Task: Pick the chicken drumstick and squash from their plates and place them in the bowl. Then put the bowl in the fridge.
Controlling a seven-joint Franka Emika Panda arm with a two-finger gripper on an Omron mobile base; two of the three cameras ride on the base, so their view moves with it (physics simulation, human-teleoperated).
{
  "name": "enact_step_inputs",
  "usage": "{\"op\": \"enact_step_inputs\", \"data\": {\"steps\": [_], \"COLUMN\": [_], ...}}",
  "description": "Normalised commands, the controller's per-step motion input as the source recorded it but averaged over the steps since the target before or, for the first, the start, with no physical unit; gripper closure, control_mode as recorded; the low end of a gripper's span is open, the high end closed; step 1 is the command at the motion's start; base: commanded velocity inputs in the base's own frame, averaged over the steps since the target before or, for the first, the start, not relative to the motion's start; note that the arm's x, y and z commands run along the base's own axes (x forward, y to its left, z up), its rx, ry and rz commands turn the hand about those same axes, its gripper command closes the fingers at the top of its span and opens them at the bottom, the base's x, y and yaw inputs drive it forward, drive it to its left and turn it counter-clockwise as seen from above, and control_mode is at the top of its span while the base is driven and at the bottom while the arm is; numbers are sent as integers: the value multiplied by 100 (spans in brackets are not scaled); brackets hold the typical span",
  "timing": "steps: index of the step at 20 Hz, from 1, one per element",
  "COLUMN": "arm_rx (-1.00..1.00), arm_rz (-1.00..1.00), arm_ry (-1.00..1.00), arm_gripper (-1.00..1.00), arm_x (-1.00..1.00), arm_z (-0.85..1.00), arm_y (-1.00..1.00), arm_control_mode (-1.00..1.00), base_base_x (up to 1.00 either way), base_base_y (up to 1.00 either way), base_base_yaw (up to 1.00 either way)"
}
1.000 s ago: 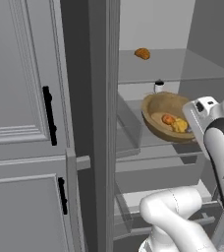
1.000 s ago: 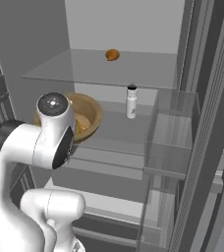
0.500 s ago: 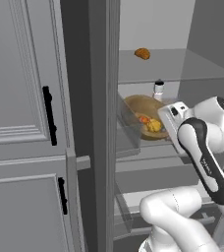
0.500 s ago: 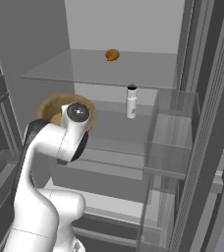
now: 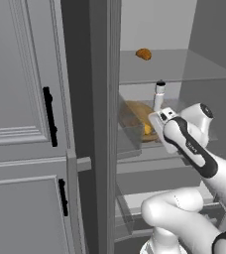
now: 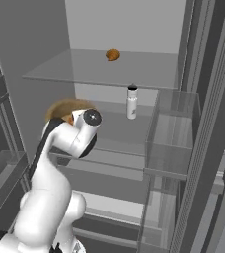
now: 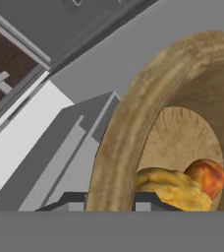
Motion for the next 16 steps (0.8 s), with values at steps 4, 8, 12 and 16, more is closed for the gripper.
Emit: {"op": "enact_step_inputs", "data": {"steps": [4, 8, 12, 16], "arm_rx": [0, 0, 0, 0], "arm_rz": [1, 0, 0, 0], "arm_ry": [1, 7, 7, -1], "arm_gripper": [100, 100, 100, 100], "arm_x": [64, 48, 37, 44], "arm_z": [-51, -36, -30, -38], "arm_y": [10, 0, 0, 0], "arm_control_mode": [-100, -100, -100, -100], "base_base_x": [0, 0, 0, 0], "base_base_y": [0, 0, 0, 0], "base_base_yaw": [0, 0, 0, 0]}}
